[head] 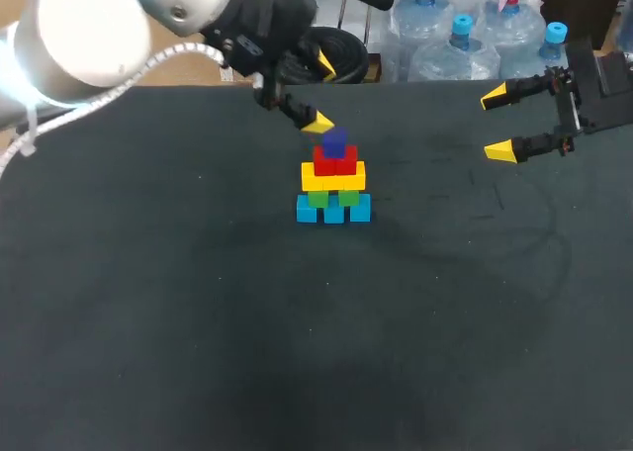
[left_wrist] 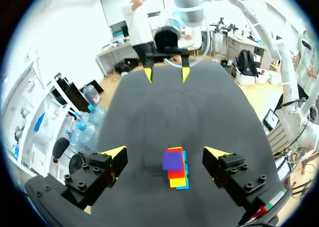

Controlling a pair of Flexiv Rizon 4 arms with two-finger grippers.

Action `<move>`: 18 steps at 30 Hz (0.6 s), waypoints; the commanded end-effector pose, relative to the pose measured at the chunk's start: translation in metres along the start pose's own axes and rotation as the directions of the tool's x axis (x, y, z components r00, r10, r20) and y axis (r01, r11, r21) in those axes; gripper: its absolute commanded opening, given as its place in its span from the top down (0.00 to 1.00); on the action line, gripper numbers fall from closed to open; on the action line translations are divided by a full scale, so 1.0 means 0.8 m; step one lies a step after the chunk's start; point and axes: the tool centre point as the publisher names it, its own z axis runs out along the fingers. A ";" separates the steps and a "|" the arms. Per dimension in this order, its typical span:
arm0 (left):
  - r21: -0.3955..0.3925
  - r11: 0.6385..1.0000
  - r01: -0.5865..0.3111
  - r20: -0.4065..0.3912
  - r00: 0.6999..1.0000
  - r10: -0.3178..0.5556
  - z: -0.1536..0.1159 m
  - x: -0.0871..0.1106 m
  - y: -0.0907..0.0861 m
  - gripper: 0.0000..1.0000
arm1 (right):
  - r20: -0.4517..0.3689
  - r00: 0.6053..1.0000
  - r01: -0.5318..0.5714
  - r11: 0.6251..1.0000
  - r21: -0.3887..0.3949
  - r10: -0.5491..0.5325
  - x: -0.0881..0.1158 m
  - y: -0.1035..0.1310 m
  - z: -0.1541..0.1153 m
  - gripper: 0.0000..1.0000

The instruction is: Place the blue cubes, place green cubes on the blue cubes, place the yellow cubes on the green cubes, then place the red cubes on the yellow cubes, and place purple cube on the red cubes.

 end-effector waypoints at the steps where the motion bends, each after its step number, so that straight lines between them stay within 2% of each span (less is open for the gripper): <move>1: -0.117 0.993 0.000 0.150 0.989 0.017 -0.037 0.020 -0.016 0.00 | 0.001 1.000 0.001 1.000 0.001 -0.001 0.000 0.000 0.001 0.00; 4: -0.188 0.982 0.027 0.225 0.974 0.017 -0.056 0.026 -0.012 0.00 | 0.001 1.000 0.001 1.000 0.001 -0.001 0.000 0.000 0.001 0.00; 6: -0.222 0.975 0.015 0.242 0.970 0.040 -0.067 0.028 -0.011 0.00 | 0.001 1.000 0.001 1.000 0.001 -0.001 0.000 0.000 0.001 0.00; 14: -0.305 0.949 -0.083 0.270 0.948 0.170 -0.110 0.025 -0.018 0.00 | 0.001 1.000 0.001 1.000 0.001 -0.001 0.000 0.000 0.001 0.00; 18: -0.308 0.947 -0.089 0.243 0.955 0.168 -0.119 0.025 -0.021 0.00 | 0.001 1.000 0.001 1.000 0.001 -0.001 0.000 0.000 0.001 0.00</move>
